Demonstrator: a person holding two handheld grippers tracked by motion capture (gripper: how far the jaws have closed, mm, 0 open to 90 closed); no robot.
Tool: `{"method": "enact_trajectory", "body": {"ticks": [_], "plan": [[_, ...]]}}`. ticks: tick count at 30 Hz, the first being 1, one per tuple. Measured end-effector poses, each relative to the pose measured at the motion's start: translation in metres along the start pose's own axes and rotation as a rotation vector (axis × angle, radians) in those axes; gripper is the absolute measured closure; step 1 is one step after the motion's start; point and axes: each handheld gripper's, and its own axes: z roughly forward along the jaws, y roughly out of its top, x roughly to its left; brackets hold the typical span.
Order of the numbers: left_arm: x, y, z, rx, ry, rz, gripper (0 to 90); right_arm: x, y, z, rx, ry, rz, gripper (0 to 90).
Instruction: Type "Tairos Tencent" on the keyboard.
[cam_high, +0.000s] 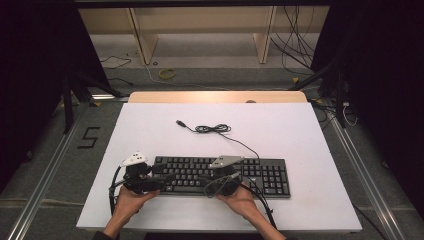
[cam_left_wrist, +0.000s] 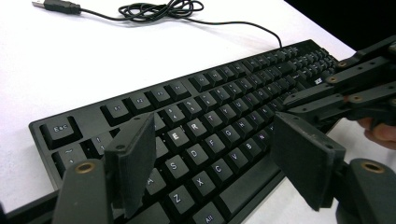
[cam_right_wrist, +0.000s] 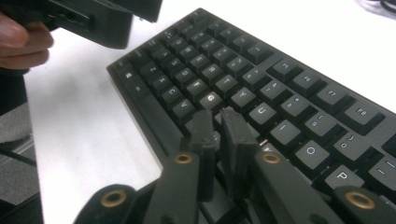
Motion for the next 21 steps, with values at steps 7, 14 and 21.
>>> {"method": "enact_trajectory", "body": {"ticks": [7,14,21], "plan": [[-0.003,-0.004,-0.002,-0.004,-0.002,0.011,30.6,0.001,0.0,0.009,0.02,-0.007,-0.01,89.5],[-0.008,-0.008,-0.004,-0.003,-0.005,0.028,30.5,0.002,0.001,0.015,0.038,-0.014,-0.017,90.0],[-0.008,-0.009,-0.005,-0.002,-0.005,0.038,30.4,0.003,0.0,0.019,0.051,-0.016,-0.021,90.0]]}}
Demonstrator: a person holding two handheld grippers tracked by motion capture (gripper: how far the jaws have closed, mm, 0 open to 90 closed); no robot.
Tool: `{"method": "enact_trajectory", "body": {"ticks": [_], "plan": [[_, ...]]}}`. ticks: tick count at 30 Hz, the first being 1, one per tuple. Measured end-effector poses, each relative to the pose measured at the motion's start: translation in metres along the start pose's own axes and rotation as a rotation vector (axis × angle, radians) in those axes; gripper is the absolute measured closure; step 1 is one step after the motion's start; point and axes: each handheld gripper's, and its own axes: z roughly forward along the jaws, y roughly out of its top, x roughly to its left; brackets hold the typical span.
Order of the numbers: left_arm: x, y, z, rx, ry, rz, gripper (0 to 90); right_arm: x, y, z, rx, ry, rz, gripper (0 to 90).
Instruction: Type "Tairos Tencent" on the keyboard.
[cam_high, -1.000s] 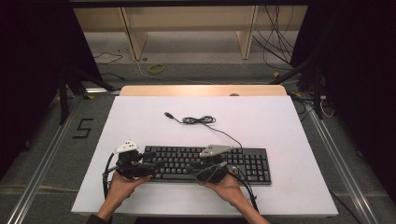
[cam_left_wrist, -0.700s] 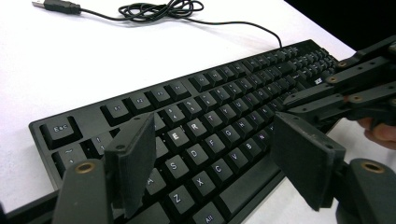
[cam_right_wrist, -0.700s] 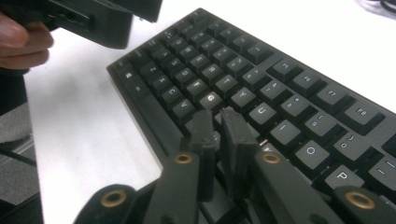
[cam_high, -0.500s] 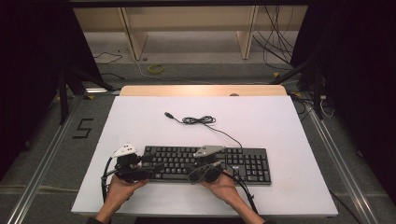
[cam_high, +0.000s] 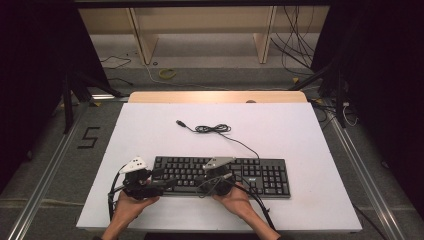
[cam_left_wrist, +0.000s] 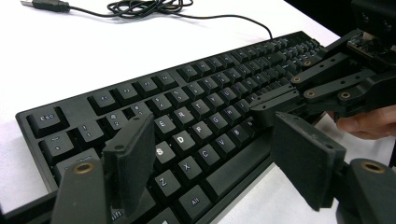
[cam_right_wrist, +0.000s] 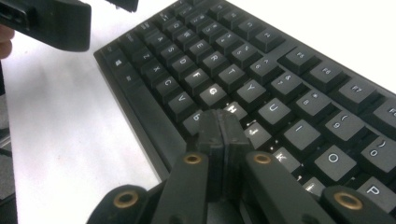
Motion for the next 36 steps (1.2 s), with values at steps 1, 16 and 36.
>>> {"method": "enact_trajectory", "body": {"ticks": [1,16,36], "plan": [[0.0,0.0,0.0,-0.001,0.0,-0.001,30.4,0.0,0.0,0.0,0.002,0.0,0.001,90.0],[0.002,0.0,0.0,0.002,0.006,0.002,30.4,0.0,-0.002,0.002,0.005,0.001,0.019,90.0],[0.002,0.003,0.003,0.011,0.009,0.0,31.5,-0.007,-0.004,-0.025,-0.069,0.027,0.056,67.6]]}}
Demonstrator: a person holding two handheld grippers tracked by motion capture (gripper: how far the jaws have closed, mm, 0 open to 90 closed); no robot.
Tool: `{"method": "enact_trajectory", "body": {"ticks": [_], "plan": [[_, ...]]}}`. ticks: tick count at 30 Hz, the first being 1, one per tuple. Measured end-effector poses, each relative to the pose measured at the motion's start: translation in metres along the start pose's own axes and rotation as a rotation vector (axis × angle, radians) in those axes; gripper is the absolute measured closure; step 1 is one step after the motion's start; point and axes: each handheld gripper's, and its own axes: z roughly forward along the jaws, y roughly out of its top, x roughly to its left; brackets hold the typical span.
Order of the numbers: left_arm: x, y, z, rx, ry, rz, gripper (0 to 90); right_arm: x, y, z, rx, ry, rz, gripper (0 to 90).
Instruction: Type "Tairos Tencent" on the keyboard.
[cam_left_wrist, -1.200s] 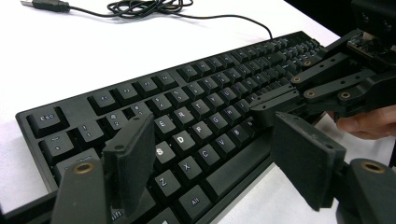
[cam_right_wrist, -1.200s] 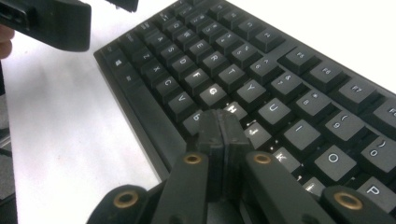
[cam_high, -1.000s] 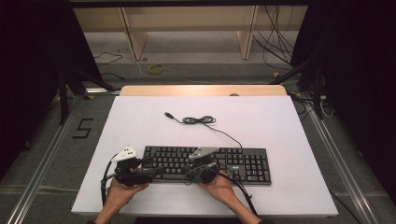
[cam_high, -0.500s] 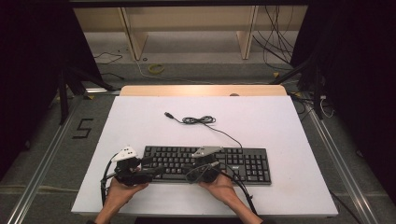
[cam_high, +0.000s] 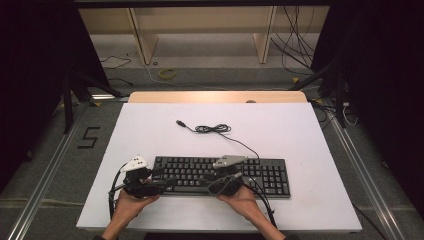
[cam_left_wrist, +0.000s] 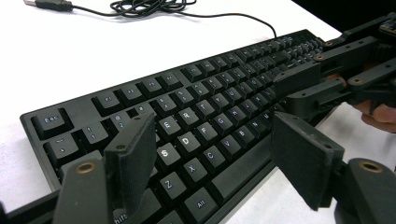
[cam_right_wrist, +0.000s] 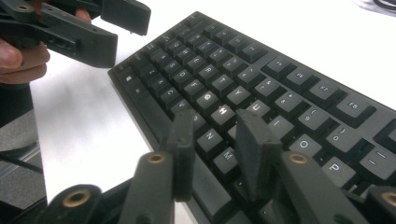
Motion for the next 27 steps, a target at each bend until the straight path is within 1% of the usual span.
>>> {"method": "enact_trajectory", "body": {"ticks": [6,9,11,16,18,21,27], "plan": [[0.0,0.003,0.001,0.013,0.003,0.01,32.6,-0.001,-0.001,-0.006,-0.016,0.011,-0.001,58.7],[0.0,0.007,0.002,0.016,0.011,0.007,33.4,0.0,-0.001,-0.01,-0.022,0.013,0.002,55.4],[0.0,0.009,0.002,0.018,0.007,0.002,34.6,-0.001,-0.001,-0.013,-0.026,0.015,0.005,53.2],[0.0,0.014,0.007,0.053,0.004,0.011,38.4,-0.002,-0.003,-0.018,-0.038,0.017,0.009,49.1],[0.0,0.015,0.011,0.067,0.001,0.005,39.9,-0.002,-0.003,-0.02,-0.044,0.013,0.009,48.3],[-0.001,0.018,0.016,0.089,-0.003,0.008,42.4,-0.002,-0.004,-0.023,-0.052,0.015,0.012,47.1],[-0.001,0.024,0.025,0.114,-0.003,0.016,47.1,-0.001,-0.006,-0.027,-0.064,0.014,0.005,41.9]]}}
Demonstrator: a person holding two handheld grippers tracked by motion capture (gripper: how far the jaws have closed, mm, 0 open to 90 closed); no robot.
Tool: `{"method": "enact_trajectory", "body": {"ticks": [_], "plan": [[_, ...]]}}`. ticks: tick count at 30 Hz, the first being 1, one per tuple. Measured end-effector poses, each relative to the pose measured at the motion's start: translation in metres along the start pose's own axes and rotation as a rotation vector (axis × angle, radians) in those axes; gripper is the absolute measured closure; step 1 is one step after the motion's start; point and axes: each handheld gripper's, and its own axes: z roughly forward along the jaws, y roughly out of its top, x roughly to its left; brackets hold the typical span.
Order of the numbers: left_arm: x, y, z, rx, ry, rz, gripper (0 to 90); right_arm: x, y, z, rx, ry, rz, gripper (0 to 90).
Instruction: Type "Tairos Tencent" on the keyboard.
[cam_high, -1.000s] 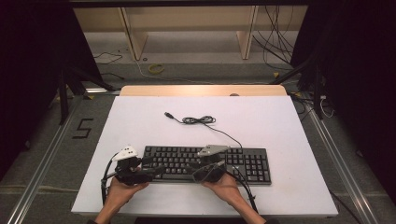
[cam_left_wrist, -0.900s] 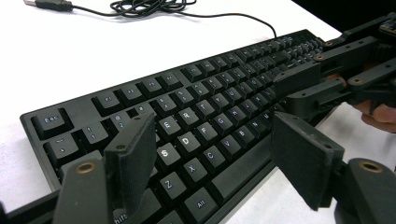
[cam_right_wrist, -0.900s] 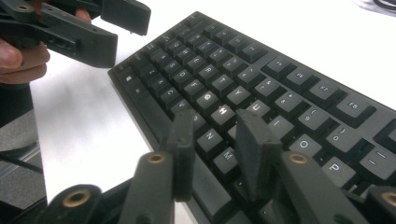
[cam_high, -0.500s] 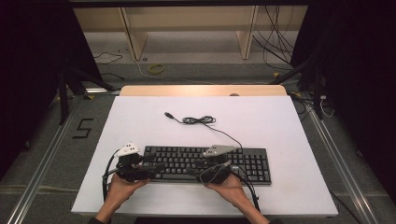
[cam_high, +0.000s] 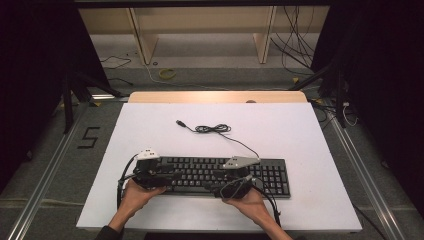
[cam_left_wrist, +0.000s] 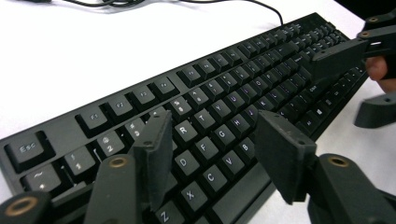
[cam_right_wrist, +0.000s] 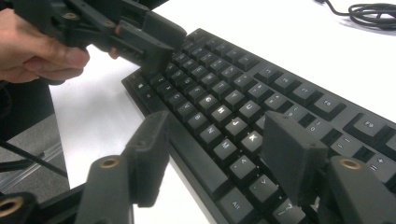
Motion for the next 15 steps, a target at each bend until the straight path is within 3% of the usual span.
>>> {"method": "enact_trajectory", "body": {"ticks": [15], "plan": [[-0.002,0.012,0.021,0.059,-0.004,0.049,67.6,-0.001,-0.007,-0.01,-0.008,0.0,0.003,37.6]]}}
